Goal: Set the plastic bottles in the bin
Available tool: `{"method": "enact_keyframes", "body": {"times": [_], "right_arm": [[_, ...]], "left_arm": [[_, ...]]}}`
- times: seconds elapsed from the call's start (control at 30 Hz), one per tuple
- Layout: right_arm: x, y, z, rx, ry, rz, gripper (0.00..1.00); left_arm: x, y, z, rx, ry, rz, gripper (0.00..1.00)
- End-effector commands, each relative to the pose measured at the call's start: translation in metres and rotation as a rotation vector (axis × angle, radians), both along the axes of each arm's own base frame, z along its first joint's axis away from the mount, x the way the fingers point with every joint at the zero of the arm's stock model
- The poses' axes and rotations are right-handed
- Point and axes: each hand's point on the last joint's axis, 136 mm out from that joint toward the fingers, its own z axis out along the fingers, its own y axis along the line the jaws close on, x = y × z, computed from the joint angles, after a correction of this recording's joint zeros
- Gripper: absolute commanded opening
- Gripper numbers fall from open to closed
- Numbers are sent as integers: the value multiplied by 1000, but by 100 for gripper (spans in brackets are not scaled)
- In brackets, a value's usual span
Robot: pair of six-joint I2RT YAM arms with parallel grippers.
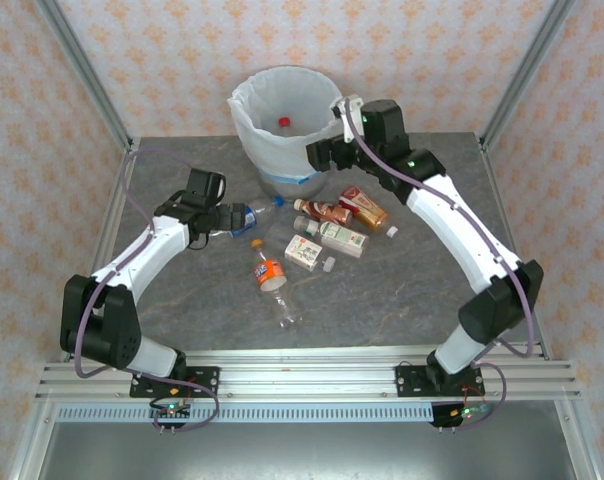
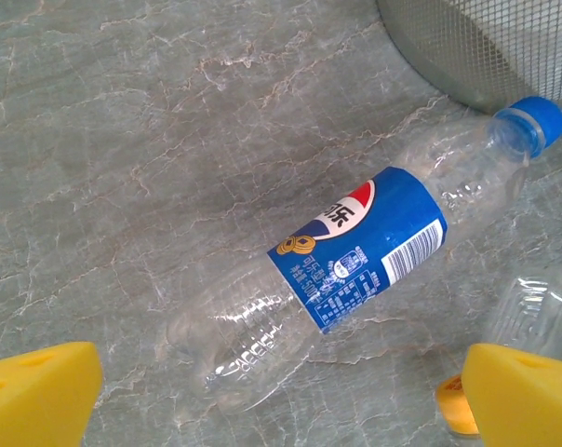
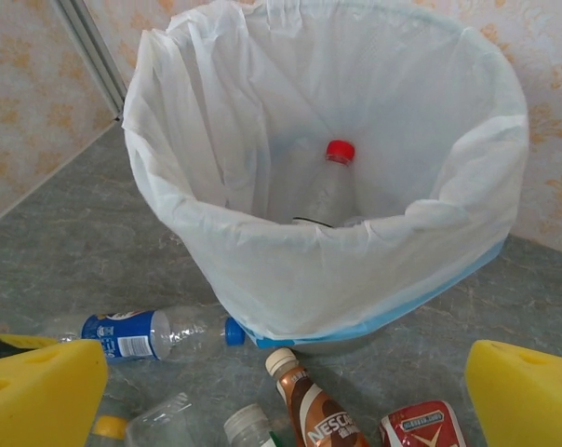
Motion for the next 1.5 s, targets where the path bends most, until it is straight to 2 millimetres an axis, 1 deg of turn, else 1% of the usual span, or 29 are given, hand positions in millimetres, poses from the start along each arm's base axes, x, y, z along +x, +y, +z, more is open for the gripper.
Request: {"method": "enact_keyframes", "body": {"times": [0.0, 0.07, 0.2, 0.3, 0.4, 0.47, 0.6, 0.63, 0.73, 0.83, 0.97, 1.07, 1.17, 1.23, 1.3, 1.47], "right_arm": [[-4, -4, 17, 81, -85, -28, 99], [-7, -8, 10, 98, -89, -46, 99], [-12, -16, -5, 130, -64, -89, 99], [-28, -9, -16, 152, -44, -15, 99], [-35, -9, -17, 215, -58, -8, 99], [-38, -13, -18, 240, -66, -27, 99], [-39, -25, -29, 252, -58, -93, 99], [-39, -26, -33, 253, -52, -104, 99], [-39, -31, -42, 257, -32, -137, 99], [-36, -36, -42, 262, -32, -172, 99], [-37, -41, -33, 275, -61, -195, 99], [-39, -45, -31, 278, -76, -207, 99], [-39, -48, -33, 264, -83, -212, 99], [-39, -48, -34, 253, -79, -212, 99], [-39, -48, -32, 246, -82, -210, 99], [-37, -47, -29, 248, -88, -211, 99]], "left_arm": [[5, 3, 5, 14, 4, -31, 100], [6, -2, 2, -7, 9, -66, 100], [7, 0, -8, 39, 59, -121, 100], [8, -3, -14, 54, 89, -173, 100], [11, 5, -18, 107, 108, -157, 100], [13, 8, -24, 138, 125, -169, 100], [10, -1, -39, 144, 205, -274, 100], [10, -2, -41, 145, 215, -293, 100], [15, -4, -47, 167, 214, -340, 100], [27, -4, -54, 197, 188, -374, 100], [35, -20, -64, 129, 194, -438, 100], [40, -25, -71, 117, 184, -451, 100], [41, -22, -82, 127, 225, -446, 100], [42, -18, -88, 156, 225, -433, 96], [43, -10, -91, 194, 204, -408, 94], [33, -3, -101, 216, 204, -388, 92]]}}
